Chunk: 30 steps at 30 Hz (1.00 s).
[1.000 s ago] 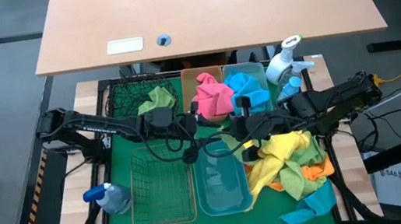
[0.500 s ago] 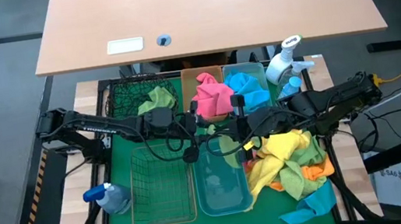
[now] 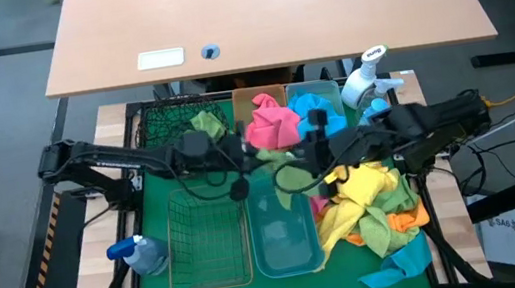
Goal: Sort microfiber towel by color & place in baskets
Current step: Put the green towel into the black basket
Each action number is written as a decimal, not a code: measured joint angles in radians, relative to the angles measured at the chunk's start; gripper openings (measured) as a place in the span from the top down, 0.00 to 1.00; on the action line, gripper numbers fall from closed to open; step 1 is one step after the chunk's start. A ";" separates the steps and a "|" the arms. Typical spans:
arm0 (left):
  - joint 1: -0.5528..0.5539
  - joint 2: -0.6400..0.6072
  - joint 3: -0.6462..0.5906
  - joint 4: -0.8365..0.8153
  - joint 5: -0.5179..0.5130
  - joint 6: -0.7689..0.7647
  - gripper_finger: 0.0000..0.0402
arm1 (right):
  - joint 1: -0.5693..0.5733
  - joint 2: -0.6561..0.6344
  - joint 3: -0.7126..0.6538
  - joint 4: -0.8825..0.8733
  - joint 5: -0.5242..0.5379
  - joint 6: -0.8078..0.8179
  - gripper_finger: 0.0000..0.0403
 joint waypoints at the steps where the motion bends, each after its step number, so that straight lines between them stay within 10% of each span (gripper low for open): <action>1: 0.007 -0.023 0.000 -0.002 -0.001 -0.001 0.99 | 0.000 0.000 0.028 -0.048 0.000 0.020 0.61; 14: 0.154 -0.404 0.002 -0.051 -0.085 -0.002 0.99 | 0.000 -0.013 0.111 -0.507 -0.126 0.259 0.56; 30: 0.224 -0.707 0.002 -0.708 -0.394 -0.061 1.00 | 0.000 -0.159 -0.478 -0.220 -0.112 0.255 0.56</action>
